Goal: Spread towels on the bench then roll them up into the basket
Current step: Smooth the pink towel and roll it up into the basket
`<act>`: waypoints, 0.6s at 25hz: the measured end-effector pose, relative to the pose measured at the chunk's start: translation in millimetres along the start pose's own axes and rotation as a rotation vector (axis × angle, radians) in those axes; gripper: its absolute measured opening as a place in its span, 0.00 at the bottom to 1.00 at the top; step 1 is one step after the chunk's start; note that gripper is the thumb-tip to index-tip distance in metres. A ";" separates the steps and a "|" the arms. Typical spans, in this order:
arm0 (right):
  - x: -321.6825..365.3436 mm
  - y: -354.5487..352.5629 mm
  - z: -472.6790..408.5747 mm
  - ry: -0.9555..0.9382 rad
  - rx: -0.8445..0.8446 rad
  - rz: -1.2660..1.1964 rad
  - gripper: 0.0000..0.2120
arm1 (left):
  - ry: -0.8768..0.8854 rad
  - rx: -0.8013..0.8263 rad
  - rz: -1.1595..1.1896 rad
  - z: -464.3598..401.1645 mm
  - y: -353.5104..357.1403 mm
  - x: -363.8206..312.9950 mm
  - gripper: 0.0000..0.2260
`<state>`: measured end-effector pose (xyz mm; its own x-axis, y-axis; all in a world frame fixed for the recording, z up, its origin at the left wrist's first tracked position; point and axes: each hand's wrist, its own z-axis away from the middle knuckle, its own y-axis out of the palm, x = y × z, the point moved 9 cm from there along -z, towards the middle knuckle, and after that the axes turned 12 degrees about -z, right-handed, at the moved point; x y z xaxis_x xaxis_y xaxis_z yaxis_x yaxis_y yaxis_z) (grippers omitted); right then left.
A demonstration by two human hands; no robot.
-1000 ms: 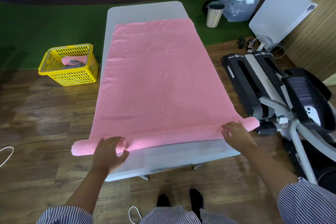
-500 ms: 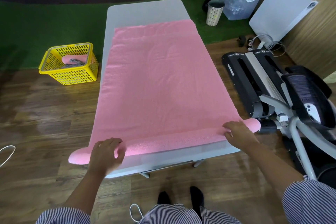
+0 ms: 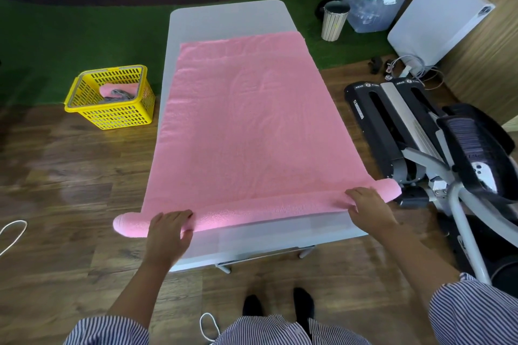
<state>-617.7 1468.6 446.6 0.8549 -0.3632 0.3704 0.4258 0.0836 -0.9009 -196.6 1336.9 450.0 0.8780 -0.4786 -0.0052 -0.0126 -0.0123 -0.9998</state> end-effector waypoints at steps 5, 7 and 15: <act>-7.3 0.6 6.3 0.053 0.047 -0.001 0.15 | 0.033 0.077 0.044 -7.0 1.1 6.3 0.18; -7.6 -1.1 3.9 0.032 0.021 -0.001 0.15 | 0.031 0.047 0.027 -12.0 -2.1 11.6 0.17; -21.3 2.5 4.3 0.136 0.012 -0.023 0.17 | -0.001 0.044 -0.019 -1.8 14.4 28.6 0.25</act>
<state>-633.6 1480.6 437.4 0.7971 -0.4877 0.3560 0.4490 0.0845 -0.8895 -172.5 1321.4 435.4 0.8785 -0.4774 0.0140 0.0254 0.0175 -0.9995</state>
